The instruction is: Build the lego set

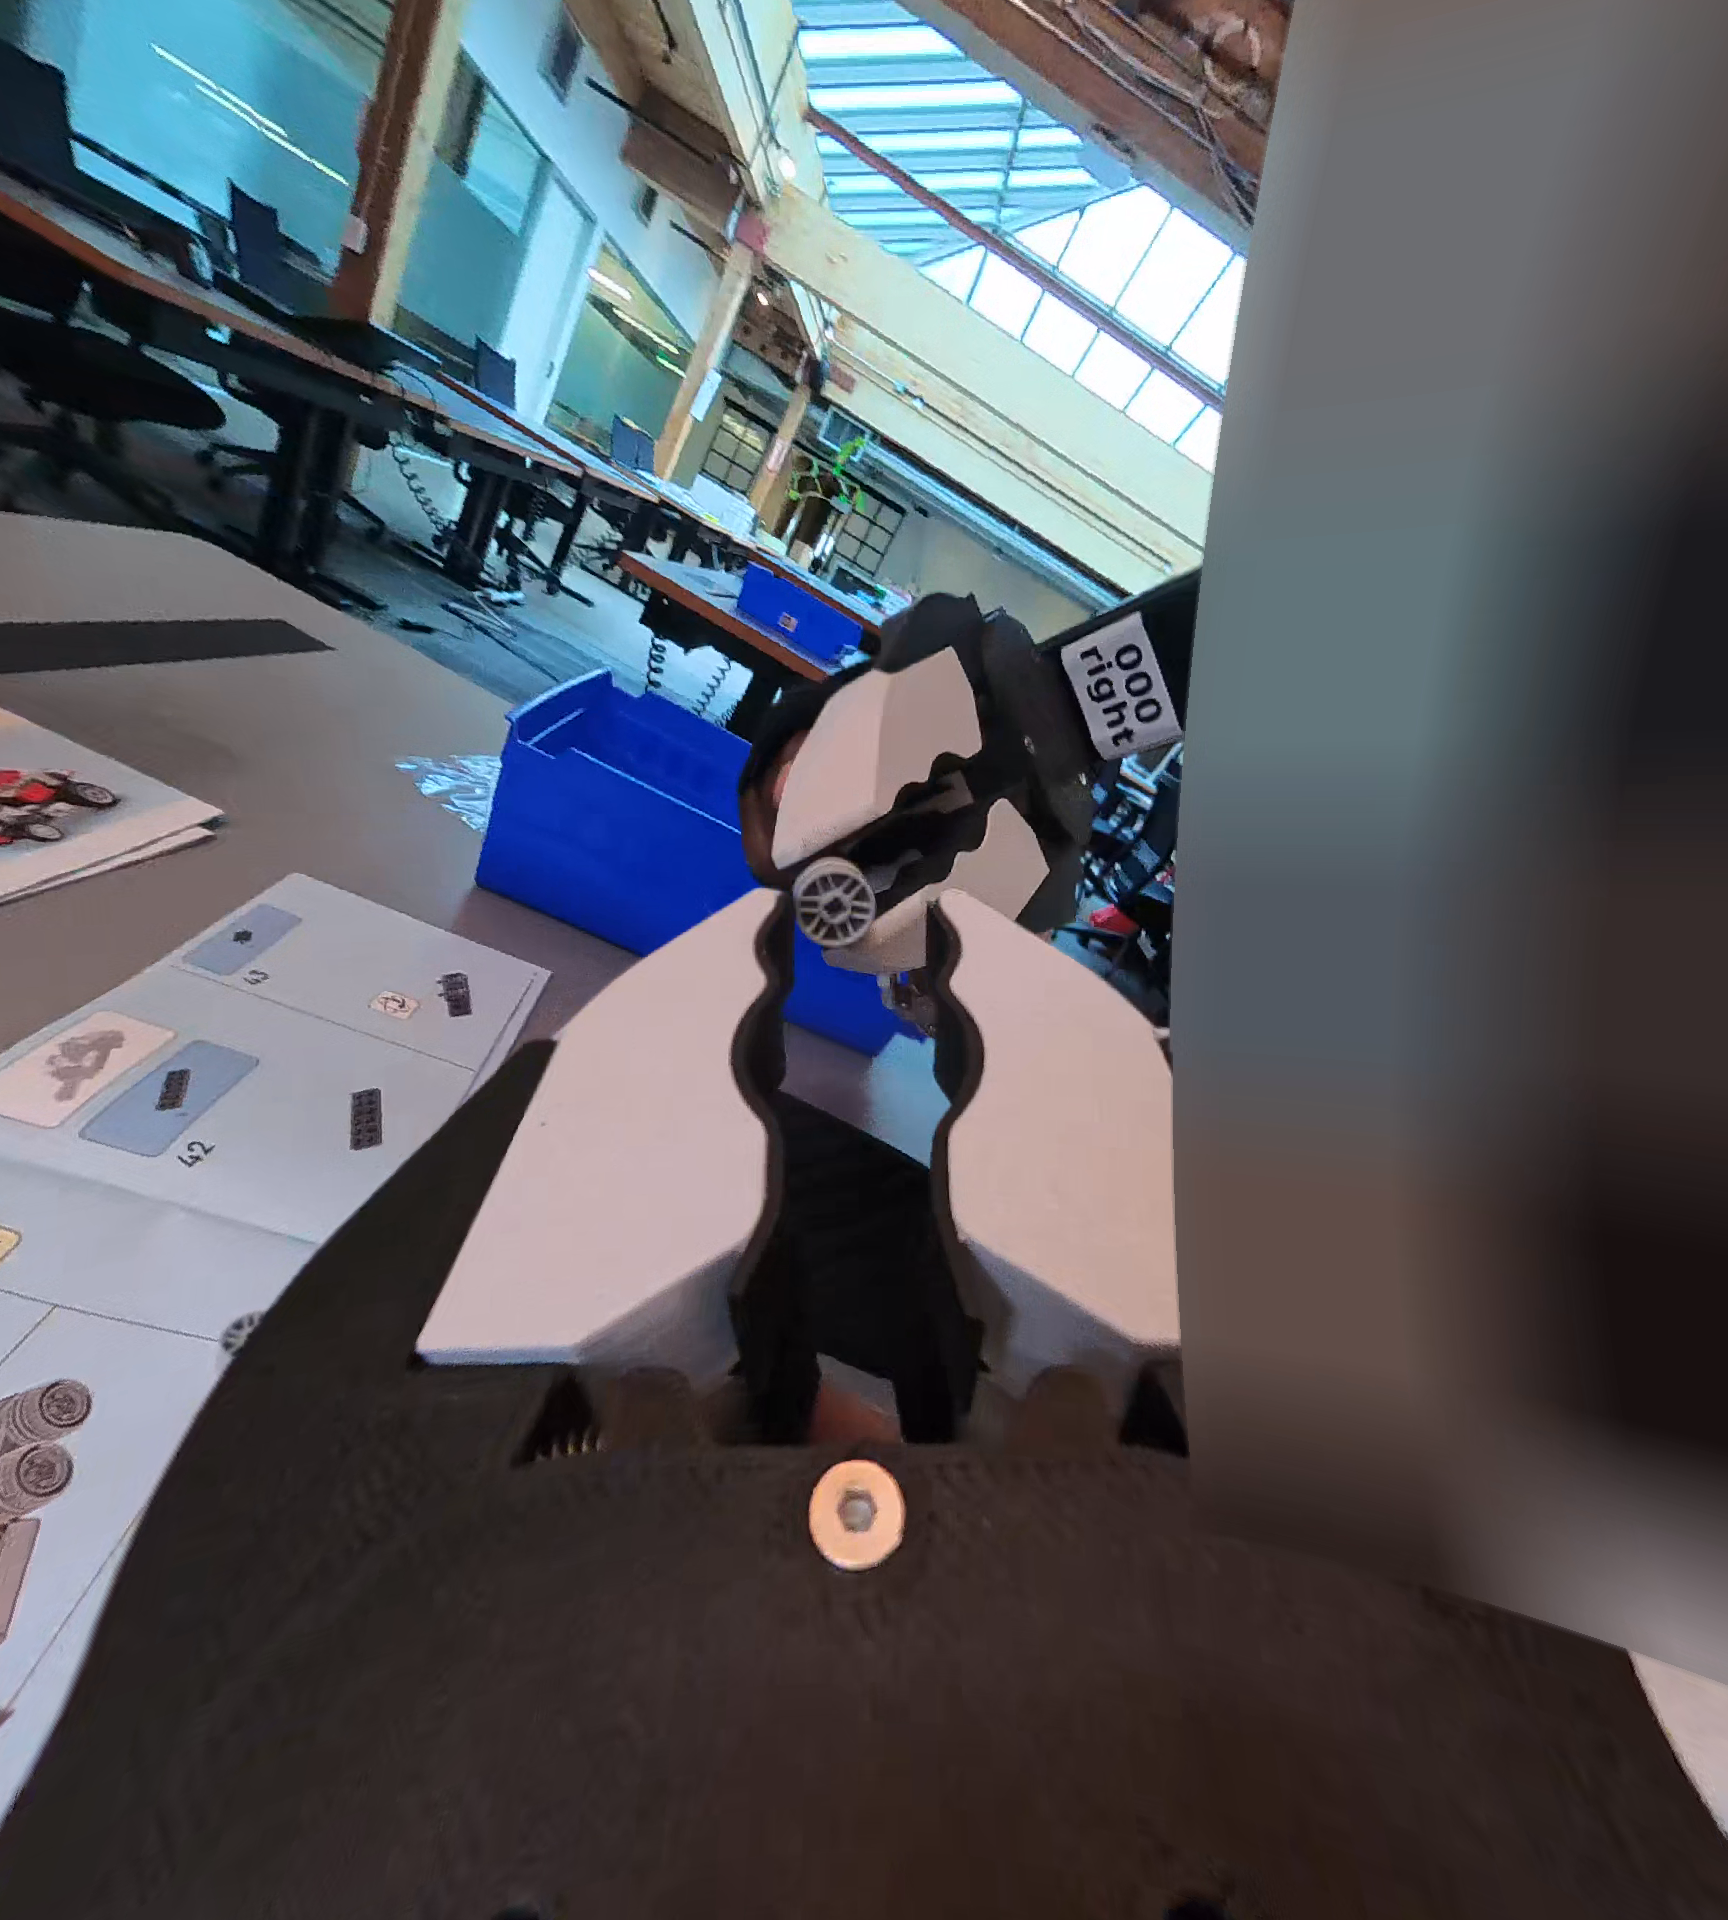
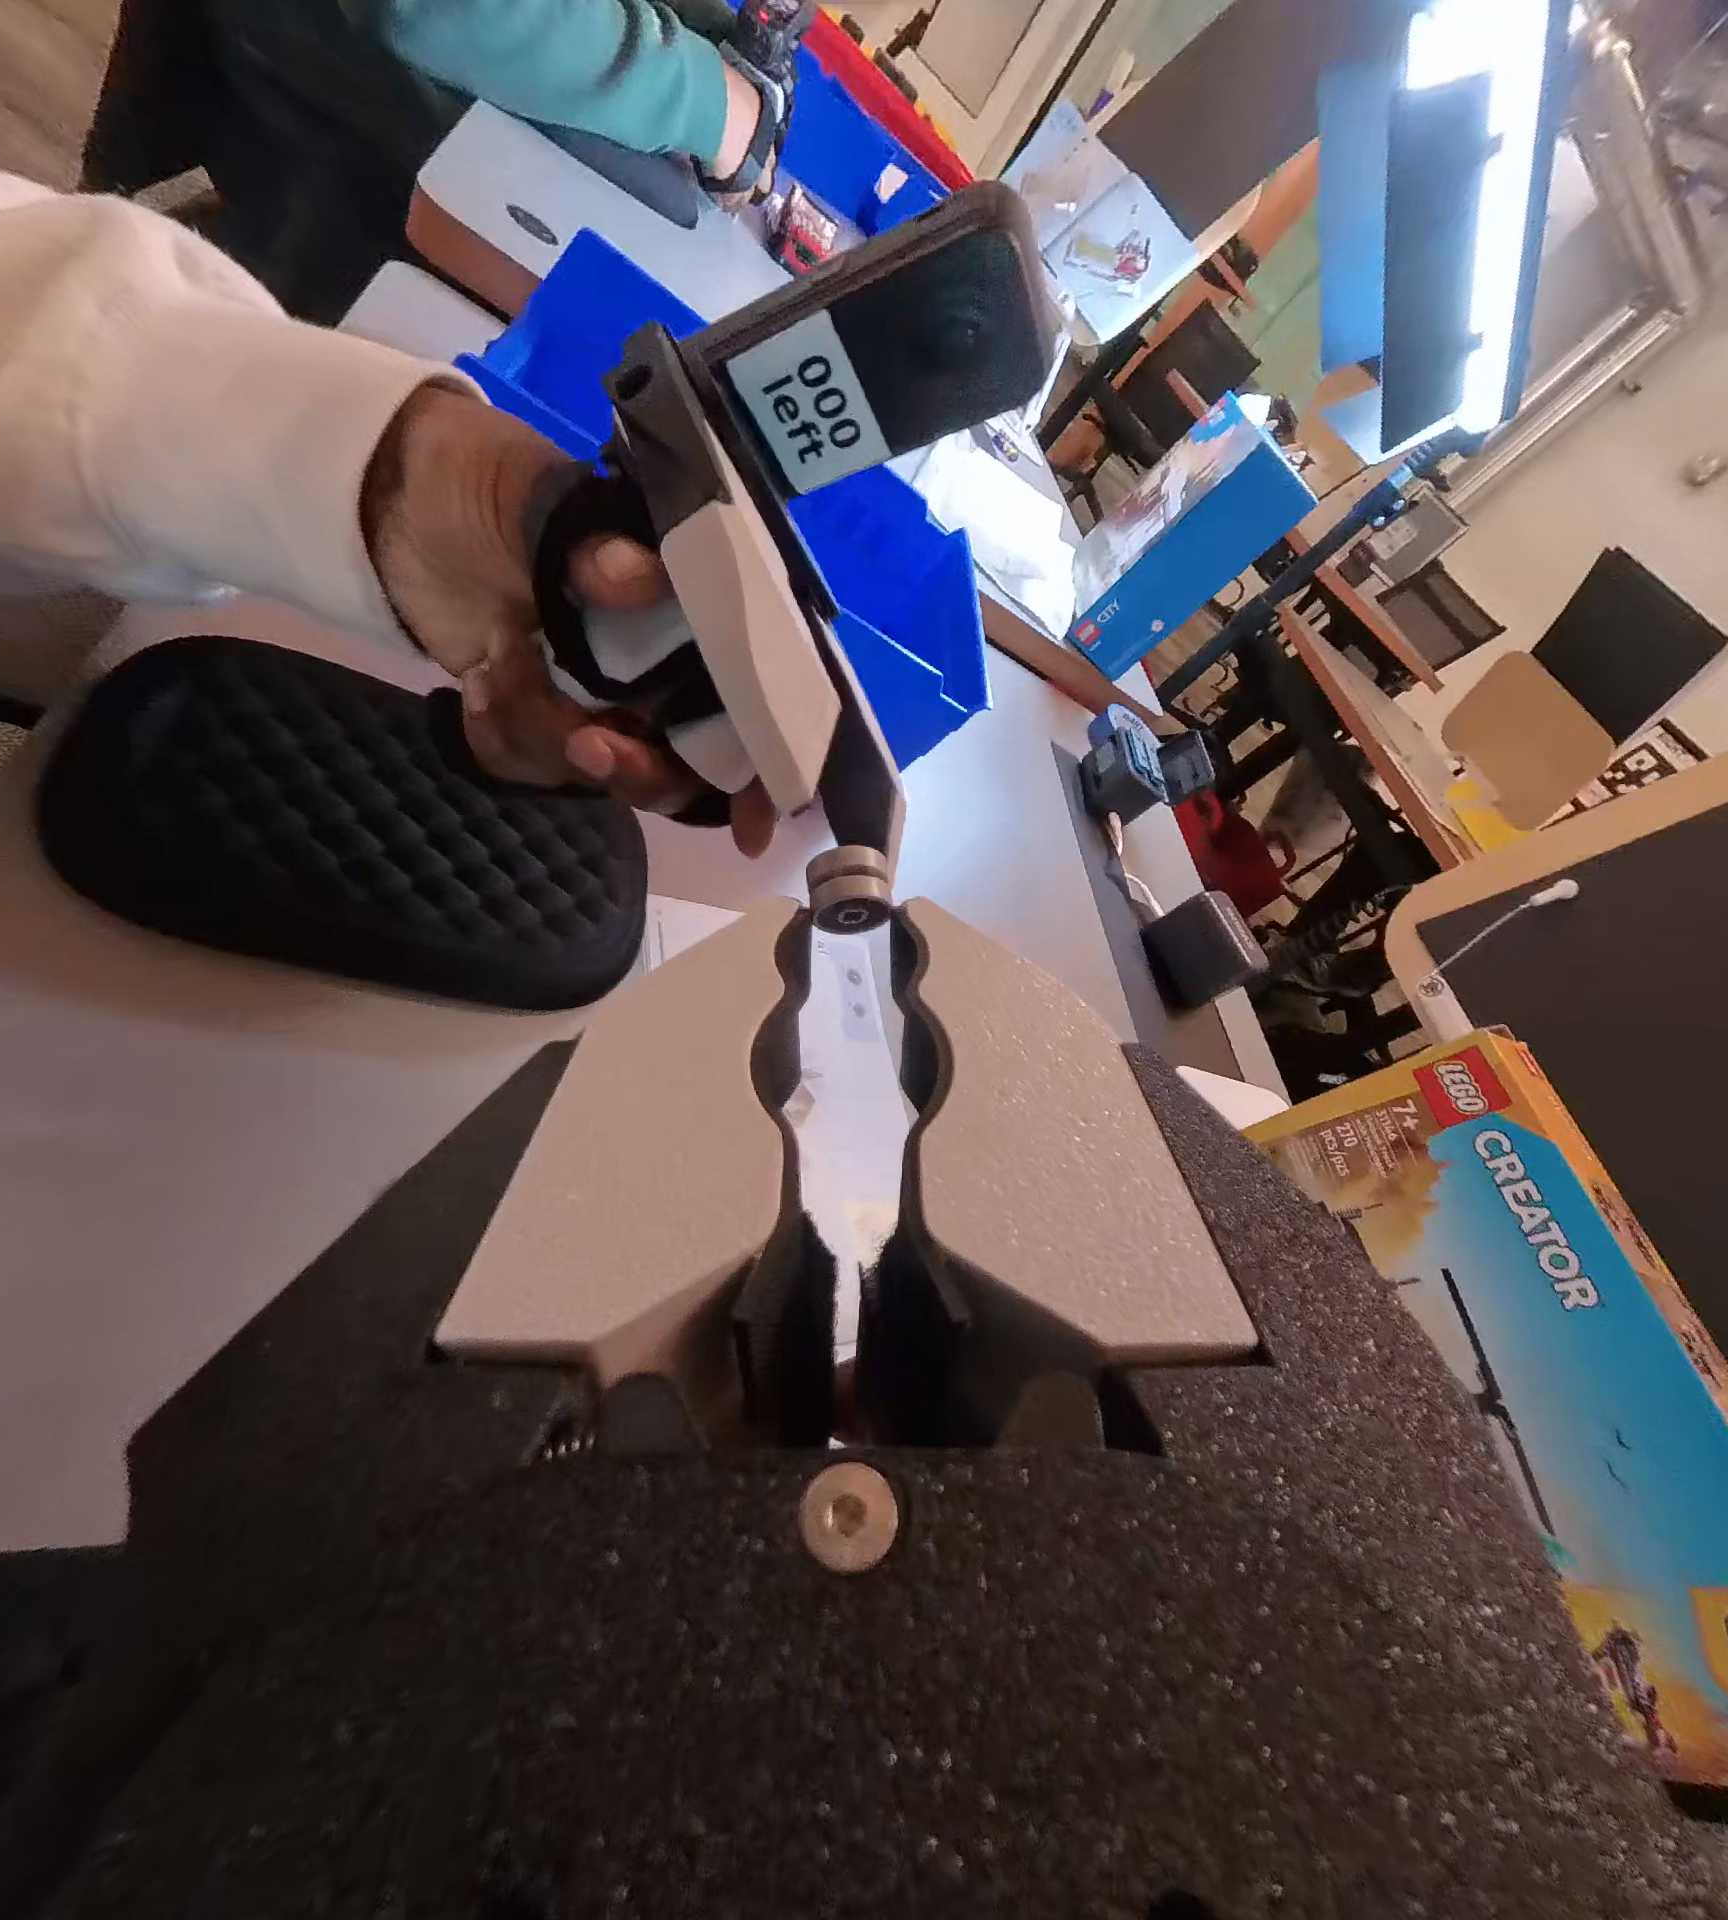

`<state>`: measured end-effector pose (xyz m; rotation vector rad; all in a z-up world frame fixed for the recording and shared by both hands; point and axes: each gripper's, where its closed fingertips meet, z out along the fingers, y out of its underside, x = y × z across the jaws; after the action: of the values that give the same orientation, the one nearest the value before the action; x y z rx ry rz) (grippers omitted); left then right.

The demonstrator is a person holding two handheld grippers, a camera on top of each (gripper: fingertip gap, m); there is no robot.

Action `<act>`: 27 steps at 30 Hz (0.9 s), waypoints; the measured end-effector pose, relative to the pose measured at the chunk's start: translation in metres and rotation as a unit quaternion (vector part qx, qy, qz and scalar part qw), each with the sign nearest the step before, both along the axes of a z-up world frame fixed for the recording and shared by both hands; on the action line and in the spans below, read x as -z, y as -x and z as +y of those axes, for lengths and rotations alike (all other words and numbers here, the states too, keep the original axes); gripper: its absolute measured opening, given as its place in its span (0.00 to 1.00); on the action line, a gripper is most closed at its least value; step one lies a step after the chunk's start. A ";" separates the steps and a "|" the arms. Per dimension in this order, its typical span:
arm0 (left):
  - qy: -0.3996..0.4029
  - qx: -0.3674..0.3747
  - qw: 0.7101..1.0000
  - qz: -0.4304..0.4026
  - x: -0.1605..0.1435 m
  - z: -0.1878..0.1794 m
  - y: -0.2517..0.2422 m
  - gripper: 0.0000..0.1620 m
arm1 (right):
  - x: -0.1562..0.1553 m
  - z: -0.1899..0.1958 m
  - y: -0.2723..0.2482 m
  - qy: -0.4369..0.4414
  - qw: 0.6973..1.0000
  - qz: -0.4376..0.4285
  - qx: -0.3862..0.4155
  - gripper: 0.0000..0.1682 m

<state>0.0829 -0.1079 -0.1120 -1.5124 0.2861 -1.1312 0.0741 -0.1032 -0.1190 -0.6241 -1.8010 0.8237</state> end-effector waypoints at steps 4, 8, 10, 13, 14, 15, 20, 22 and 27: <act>0.003 0.000 1.000 0.010 0.006 0.003 -0.003 0.10 | 0.001 -0.001 0.001 -0.002 1.000 0.000 -0.004 0.09; 0.010 0.000 1.000 0.009 0.010 0.005 -0.003 0.10 | 0.004 0.000 0.001 -0.015 1.000 -0.011 0.001 0.09; 0.009 -0.003 1.000 0.012 0.011 0.005 -0.002 0.11 | 0.006 0.000 0.000 -0.015 1.000 -0.018 -0.001 0.09; 0.007 -0.004 1.000 0.019 0.011 0.006 -0.003 0.10 | 0.007 0.000 0.001 -0.019 1.000 -0.024 -0.001 0.09; 0.007 -0.006 1.000 0.021 0.012 0.006 -0.002 0.10 | 0.008 0.001 0.002 -0.021 0.999 -0.025 0.000 0.09; 0.007 -0.007 1.000 0.023 0.012 0.007 -0.002 0.09 | 0.008 0.001 0.002 -0.022 0.999 -0.026 0.000 0.09; -0.003 0.007 1.000 0.000 0.009 0.003 0.000 0.09 | 0.005 -0.002 0.002 0.041 0.999 -0.022 -0.024 0.08; -0.005 0.008 1.000 -0.019 0.008 0.001 0.009 0.09 | 0.015 0.008 0.002 0.097 0.994 -0.054 -0.018 0.12; -0.002 -0.019 0.999 -0.050 0.020 -0.004 0.039 0.09 | 0.097 0.024 -0.011 0.173 0.952 -0.252 -0.001 0.19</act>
<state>0.0440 -0.1122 -0.1316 -1.4467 0.1912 -1.1701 0.0852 -0.0793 -0.2157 -1.1435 -2.1245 1.0622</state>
